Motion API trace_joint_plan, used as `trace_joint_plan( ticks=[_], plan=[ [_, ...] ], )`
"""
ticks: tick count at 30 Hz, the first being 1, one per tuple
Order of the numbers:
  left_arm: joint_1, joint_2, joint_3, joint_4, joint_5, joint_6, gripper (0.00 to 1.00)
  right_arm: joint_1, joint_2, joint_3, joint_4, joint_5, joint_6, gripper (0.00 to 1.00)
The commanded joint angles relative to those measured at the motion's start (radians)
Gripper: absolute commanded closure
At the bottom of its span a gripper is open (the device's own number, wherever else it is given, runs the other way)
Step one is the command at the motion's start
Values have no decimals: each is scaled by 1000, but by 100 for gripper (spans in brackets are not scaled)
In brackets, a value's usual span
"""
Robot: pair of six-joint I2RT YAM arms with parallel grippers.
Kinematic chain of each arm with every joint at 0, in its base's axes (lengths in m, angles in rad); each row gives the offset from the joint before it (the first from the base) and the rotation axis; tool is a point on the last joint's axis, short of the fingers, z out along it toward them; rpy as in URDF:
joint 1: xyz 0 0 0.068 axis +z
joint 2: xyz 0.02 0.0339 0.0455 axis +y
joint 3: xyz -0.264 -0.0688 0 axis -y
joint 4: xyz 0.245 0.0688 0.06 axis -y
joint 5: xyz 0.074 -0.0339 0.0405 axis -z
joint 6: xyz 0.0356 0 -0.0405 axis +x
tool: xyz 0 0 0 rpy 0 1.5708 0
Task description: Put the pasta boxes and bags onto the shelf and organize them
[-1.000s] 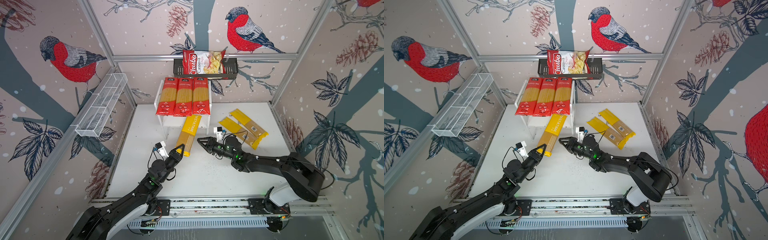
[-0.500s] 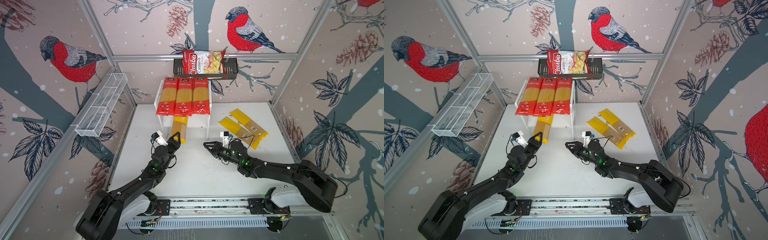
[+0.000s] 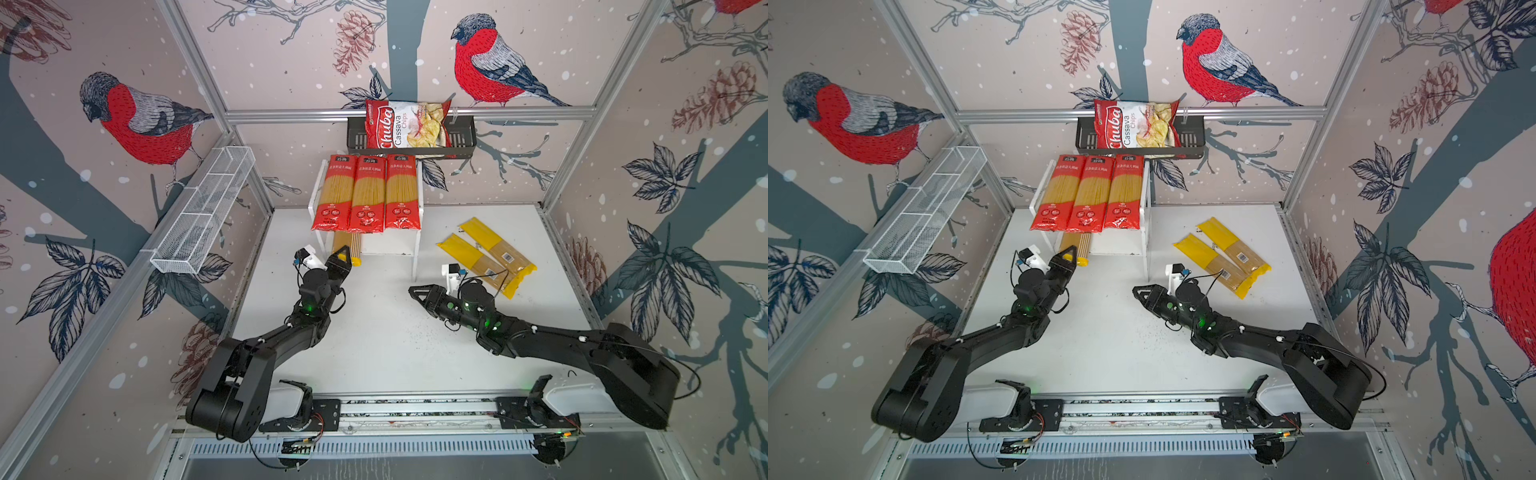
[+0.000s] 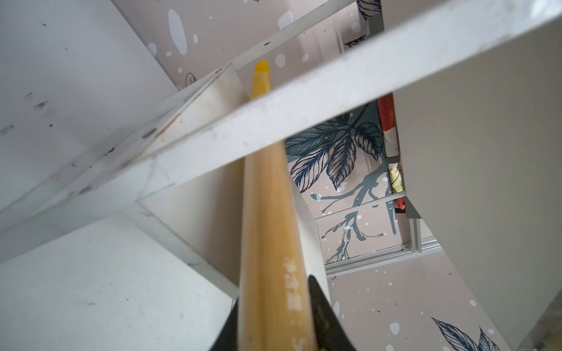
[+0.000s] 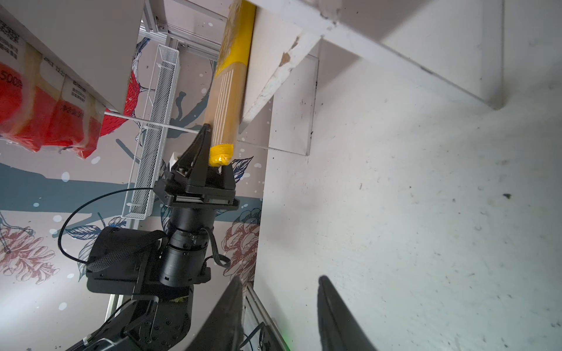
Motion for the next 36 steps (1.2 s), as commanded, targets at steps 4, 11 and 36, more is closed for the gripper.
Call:
trace_joint_plan(
  ticks=[4, 11, 36],
  plan=[
    [12, -44, -44, 167, 53, -28, 43, 3, -13, -1, -2, 18, -27, 58],
    [1, -140, -155, 121, 59, -60, 34, 2, -6, 1, -2, 23, -33, 58],
    [-20, -72, -133, 171, 160, -56, 87, 18, 17, 47, -35, 37, -43, 58]
  ],
)
